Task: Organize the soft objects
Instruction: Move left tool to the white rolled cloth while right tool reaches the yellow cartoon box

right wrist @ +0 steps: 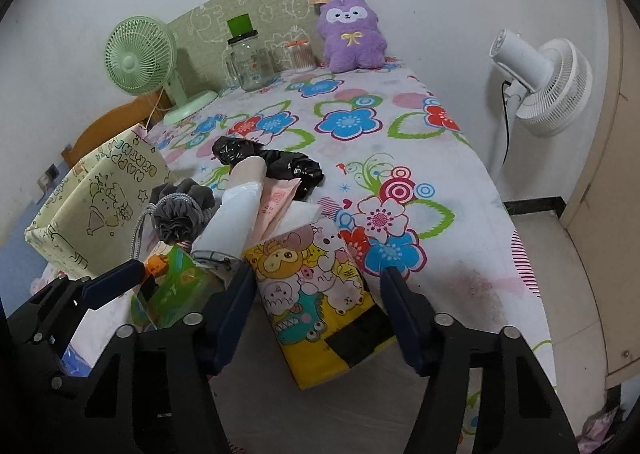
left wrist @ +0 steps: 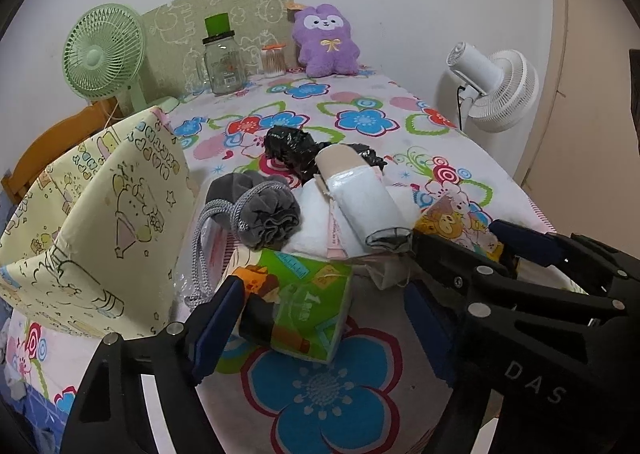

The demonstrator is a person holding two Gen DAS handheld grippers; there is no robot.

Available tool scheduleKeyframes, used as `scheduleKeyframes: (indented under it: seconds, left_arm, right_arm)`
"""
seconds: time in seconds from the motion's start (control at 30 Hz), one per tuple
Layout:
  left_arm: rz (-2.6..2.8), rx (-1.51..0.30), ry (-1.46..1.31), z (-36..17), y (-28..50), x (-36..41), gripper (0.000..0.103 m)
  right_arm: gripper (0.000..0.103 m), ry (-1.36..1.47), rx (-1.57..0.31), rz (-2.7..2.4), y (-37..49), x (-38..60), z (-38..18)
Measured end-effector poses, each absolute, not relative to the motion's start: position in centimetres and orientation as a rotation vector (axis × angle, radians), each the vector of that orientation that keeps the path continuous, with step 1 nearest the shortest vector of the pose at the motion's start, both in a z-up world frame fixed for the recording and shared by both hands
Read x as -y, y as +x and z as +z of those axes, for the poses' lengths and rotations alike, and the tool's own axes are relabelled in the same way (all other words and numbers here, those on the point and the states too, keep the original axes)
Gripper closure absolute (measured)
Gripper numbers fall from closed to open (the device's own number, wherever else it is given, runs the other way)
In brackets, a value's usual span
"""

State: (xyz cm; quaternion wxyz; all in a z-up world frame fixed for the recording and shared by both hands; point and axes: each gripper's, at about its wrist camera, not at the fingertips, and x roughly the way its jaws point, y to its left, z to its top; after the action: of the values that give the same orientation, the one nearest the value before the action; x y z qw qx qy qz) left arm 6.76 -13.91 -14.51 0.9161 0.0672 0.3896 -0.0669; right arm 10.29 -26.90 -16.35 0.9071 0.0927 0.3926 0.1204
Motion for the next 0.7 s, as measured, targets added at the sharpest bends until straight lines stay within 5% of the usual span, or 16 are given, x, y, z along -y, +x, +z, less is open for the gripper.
scheduleKeyframes:
  seconds: [0.27,0.7]
  left_arm:
    - [-0.141,-0.77,0.144,-13.6,7.3,15.1,0.019]
    - [-0.157,-0.763,0.156,-13.6,9.5,16.6,0.048]
  right_arm:
    - [0.052,0.206,-0.783,0.232,10.3,28.2,-15.4]
    - [0.057,0.215,-0.756,0.212,11.9,29.3,-15.0]
